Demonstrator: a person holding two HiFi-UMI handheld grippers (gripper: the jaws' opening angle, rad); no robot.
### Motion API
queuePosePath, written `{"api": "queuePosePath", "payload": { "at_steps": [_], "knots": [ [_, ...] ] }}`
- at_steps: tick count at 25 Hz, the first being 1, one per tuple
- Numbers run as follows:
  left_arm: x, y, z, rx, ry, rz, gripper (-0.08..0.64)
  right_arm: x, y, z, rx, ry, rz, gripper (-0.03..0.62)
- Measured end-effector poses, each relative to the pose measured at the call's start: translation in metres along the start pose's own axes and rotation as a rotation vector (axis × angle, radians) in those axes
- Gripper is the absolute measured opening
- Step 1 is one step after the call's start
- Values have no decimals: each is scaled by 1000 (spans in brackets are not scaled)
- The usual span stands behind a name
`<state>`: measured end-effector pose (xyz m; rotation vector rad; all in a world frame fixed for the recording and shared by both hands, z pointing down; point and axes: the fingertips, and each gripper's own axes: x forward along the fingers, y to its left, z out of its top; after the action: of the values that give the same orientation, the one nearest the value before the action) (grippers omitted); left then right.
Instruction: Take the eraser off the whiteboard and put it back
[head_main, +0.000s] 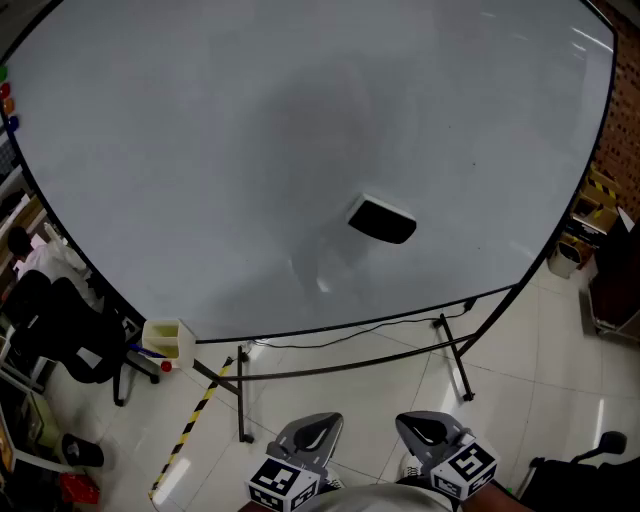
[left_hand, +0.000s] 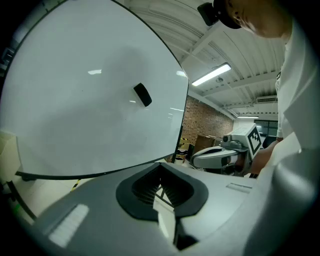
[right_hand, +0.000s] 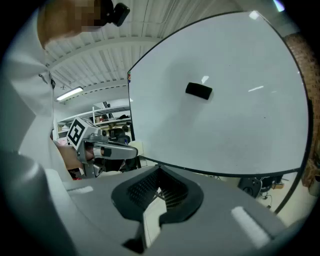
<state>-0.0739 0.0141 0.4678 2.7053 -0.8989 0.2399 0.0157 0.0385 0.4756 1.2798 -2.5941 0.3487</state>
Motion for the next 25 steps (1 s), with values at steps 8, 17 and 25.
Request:
{"api": "queuePosePath", "payload": {
  "at_steps": [8,17,25],
  "knots": [
    [-8,2,-18,-3,43,-53,17,13,10,3,17,-13,-25,2],
    [36,18,-1,-27,12,50,16,24,-39,11,15,-15,62,2],
    [102,9,37,-3,-41,167,17,27,-101,38,-38,-24,212,2]
  ]
}}
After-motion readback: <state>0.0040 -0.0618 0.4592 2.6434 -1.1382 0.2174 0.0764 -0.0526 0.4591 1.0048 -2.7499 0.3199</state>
